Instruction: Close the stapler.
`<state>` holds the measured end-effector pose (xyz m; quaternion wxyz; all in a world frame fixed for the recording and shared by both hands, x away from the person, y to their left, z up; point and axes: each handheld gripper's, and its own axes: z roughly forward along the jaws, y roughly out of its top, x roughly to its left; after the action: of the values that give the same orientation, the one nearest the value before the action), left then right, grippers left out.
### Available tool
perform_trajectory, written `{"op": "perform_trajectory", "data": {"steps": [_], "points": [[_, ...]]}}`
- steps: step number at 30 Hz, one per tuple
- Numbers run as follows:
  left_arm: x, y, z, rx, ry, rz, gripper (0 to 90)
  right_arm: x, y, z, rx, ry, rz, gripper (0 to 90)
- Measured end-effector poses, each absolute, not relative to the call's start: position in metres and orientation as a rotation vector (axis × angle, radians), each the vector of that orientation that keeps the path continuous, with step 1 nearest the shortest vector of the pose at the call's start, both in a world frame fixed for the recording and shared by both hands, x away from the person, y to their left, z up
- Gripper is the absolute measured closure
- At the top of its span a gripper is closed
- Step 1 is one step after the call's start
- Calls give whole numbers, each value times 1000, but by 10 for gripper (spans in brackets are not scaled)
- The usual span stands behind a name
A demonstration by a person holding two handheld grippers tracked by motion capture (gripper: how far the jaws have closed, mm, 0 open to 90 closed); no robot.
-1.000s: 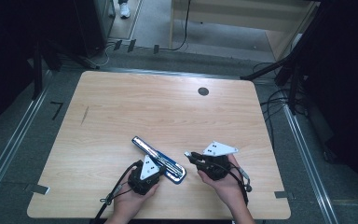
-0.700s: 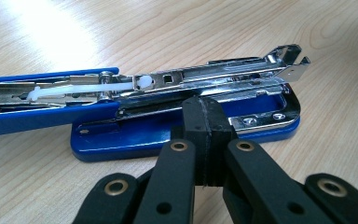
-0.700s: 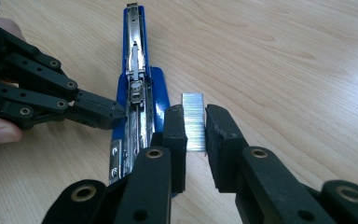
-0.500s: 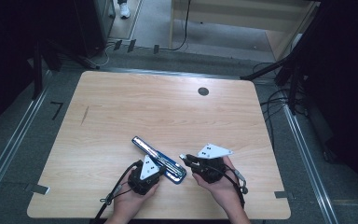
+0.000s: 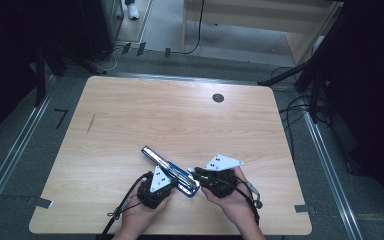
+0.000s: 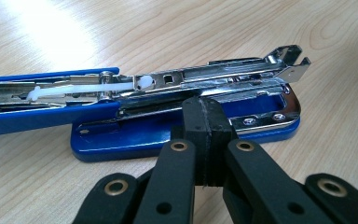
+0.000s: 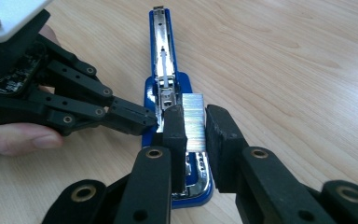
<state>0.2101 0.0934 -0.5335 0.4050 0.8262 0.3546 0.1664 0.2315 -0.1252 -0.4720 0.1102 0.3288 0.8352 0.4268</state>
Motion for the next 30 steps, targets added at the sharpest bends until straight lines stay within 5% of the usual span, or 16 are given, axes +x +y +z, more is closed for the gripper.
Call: {"op": "perform_trajectory", "data": {"steps": [30], "points": [[210, 94, -533, 2087, 893, 421, 900, 233, -100, -490, 971, 2595, 1059, 800]]}}
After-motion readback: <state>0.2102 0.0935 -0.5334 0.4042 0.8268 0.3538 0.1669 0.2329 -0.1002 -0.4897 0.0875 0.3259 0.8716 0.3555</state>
